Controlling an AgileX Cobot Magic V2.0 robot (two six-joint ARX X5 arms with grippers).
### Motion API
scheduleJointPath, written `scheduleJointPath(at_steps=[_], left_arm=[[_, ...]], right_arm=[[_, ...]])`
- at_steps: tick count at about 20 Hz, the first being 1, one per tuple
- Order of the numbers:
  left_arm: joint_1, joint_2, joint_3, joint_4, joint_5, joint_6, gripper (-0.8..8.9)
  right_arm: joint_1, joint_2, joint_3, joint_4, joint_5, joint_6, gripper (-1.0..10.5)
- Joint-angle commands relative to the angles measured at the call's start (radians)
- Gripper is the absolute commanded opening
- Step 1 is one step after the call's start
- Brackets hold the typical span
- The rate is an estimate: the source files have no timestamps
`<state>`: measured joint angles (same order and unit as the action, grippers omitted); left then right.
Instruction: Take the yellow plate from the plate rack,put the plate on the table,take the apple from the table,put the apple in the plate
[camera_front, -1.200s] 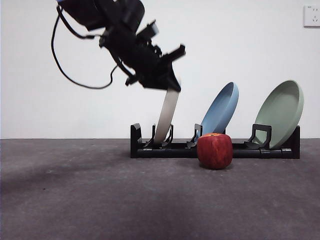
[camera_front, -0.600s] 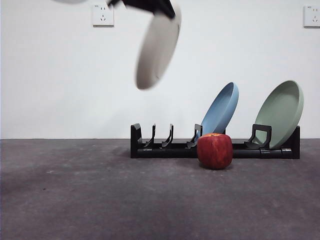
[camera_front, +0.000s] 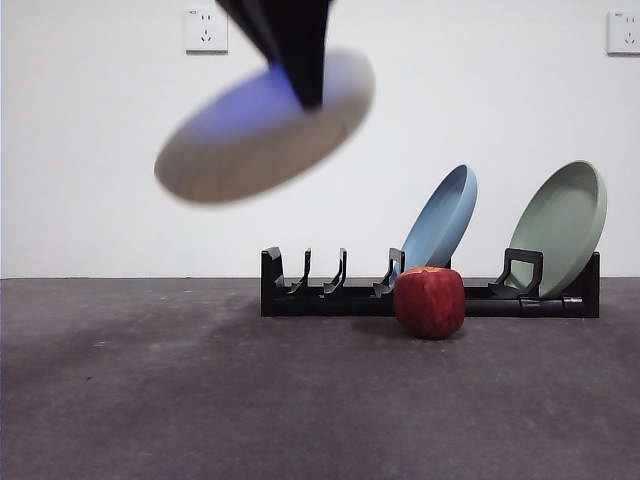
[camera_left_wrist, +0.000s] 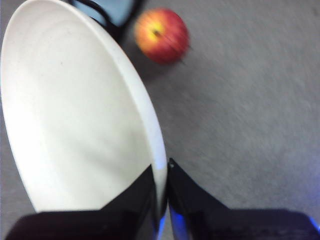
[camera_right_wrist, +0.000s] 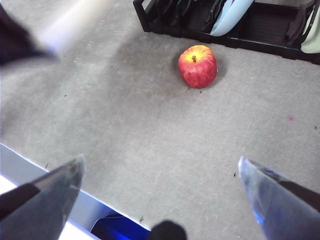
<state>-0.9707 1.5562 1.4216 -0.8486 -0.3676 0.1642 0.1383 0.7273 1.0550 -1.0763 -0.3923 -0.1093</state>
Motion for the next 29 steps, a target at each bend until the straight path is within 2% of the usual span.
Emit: scheduleJointPath(at_steps=[1,6,10,16,18,21,26,29], left_arm=[[-0.017,0.016,-0.135,0.113,-0.057,-0.005,-0.08],[-0.066,0.076,-0.336,0.305,-0.107,-0.002,-0.08],[-0.121,0.159,-0.354,0.385,-0.165,0.005,-0.08],[-0.183,0.269,-0.354,0.415,-0.176,0.004,-0.08],[-0.184,0.269,-0.354,0.421,-0.146,0.000,0.24],[-0.185,0.263,-0.354,0.421,-0.126,-0.007,2.66],[-0.188,0.201,-0.352,0.407,-0.126,-0.009,2.86],[-0.189,0.068,-0.320,0.349,-0.121,-0.071,2.86]], right_arm=[[0.002,-0.001,0.002,0.005,-0.002,0.008,6.8],[0.002,0.004,0.003,0.005,-0.002,0.008,6.8],[0.002,0.014,0.002,0.005,-0.002,0.008,6.8],[0.002,0.019,0.002,0.004,-0.002,0.011,6.8],[0.002,0.019,0.003,0.004,-0.002,0.011,6.8],[0.002,0.019,0.002,0.003,-0.002,0.012,6.8],[0.002,0.021,0.003,0.005,-0.002,0.011,6.8],[0.002,0.051,0.002,0.047,-0.002,0.016,6.8]])
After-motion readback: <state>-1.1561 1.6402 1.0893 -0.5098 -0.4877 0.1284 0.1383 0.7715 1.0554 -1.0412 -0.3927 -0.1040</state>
